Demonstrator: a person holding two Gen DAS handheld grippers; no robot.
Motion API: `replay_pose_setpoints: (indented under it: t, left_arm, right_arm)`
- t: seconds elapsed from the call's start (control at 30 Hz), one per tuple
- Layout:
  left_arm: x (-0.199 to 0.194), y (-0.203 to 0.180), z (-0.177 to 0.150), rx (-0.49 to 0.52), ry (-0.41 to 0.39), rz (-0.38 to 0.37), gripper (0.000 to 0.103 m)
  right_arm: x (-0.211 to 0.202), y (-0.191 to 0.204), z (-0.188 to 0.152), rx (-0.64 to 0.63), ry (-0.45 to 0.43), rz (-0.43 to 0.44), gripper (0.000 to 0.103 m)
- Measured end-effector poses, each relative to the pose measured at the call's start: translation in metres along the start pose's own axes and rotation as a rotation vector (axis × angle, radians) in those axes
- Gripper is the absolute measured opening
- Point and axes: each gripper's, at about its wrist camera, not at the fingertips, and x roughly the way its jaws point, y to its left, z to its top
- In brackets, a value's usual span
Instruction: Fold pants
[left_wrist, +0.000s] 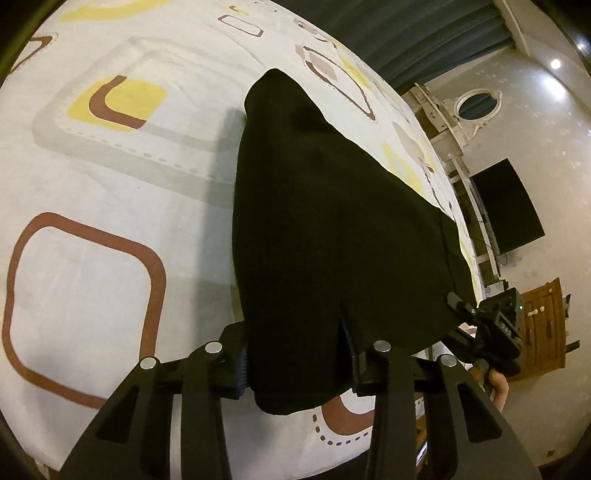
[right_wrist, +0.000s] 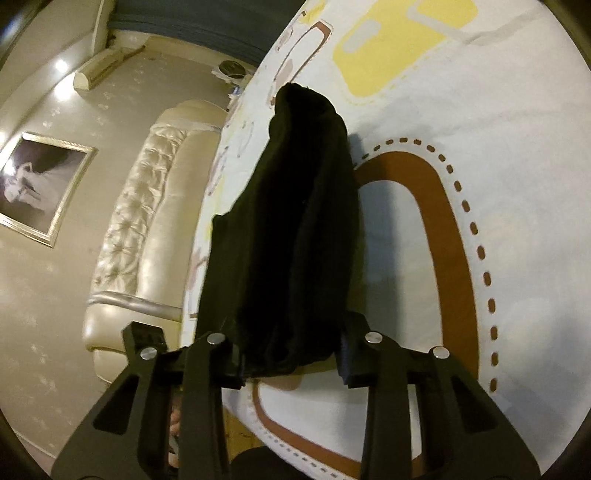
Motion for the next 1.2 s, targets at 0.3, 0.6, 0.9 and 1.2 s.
replay_pose_setpoints:
  t: [0.3,0.6,0.9,1.2]
  left_arm:
    - [-0.009,-0.009,-0.016,0.061,0.005,0.063,0.039]
    - [-0.009,-0.015,-0.028,0.094,-0.002,0.080,0.039]
    - [-0.002,-0.010,-0.031,0.114,-0.022,0.067,0.041]
    - [-0.005,-0.007,-0.039,0.106,-0.025,0.045,0.042]
  right_arm:
    - [-0.012,-0.004,-0.020,0.002,0.017,0.012,0.033]
    - [-0.019,-0.014,-0.038,0.000,0.038,0.006,0.033]
    - [-0.015,-0.025,-0.043,0.022,0.034,0.008,0.033]
    - [-0.012,-0.021,-0.044,0.024,0.032,0.008,0.033]
